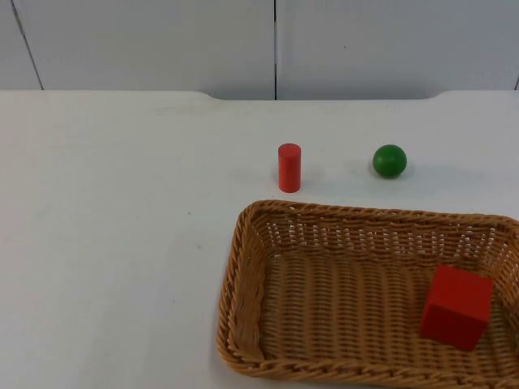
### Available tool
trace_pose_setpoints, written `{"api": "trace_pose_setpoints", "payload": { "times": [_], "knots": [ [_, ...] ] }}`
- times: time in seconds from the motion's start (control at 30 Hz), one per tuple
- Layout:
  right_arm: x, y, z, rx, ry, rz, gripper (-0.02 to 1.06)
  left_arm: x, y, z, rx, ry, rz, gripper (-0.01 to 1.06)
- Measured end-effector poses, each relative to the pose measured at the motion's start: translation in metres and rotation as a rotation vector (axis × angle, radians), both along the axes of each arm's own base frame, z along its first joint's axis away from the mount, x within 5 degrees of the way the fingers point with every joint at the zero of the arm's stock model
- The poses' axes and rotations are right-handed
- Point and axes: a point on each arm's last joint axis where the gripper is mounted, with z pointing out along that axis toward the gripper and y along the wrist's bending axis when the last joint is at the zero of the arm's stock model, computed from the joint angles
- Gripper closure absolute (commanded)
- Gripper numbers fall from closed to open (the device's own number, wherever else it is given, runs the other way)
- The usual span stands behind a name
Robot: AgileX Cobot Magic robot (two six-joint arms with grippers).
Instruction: Pick up the basket with the left hand and place the object to the left of the red cylinder into the basket with the right hand.
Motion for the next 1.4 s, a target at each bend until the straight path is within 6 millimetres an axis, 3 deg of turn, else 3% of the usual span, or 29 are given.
{"api": "trace_pose_setpoints", "payload": {
  "times": [0.43,0.6,0.9,1.4],
  "knots": [
    [0.0,-0.0001,0.0,-0.001,-0.002,-0.02,-0.01,0.0,0.0,0.0,0.0,0.0,0.0,0.0],
    [-0.0012,0.0001,0.0,-0.001,-0.002,-0.176,-0.01,0.0,0.0,0.0,0.0,0.0,0.0,0.0],
    [-0.0043,0.0017,0.0,-0.002,-0.001,-0.606,-0.01,0.0,0.0,0.0,0.0,0.0,0.0,0.0],
    [-0.0059,0.0034,0.0,-0.002,-0.001,-0.885,-0.01,0.0,0.0,0.0,0.0,0.0,0.0,0.0]
  ]
}}
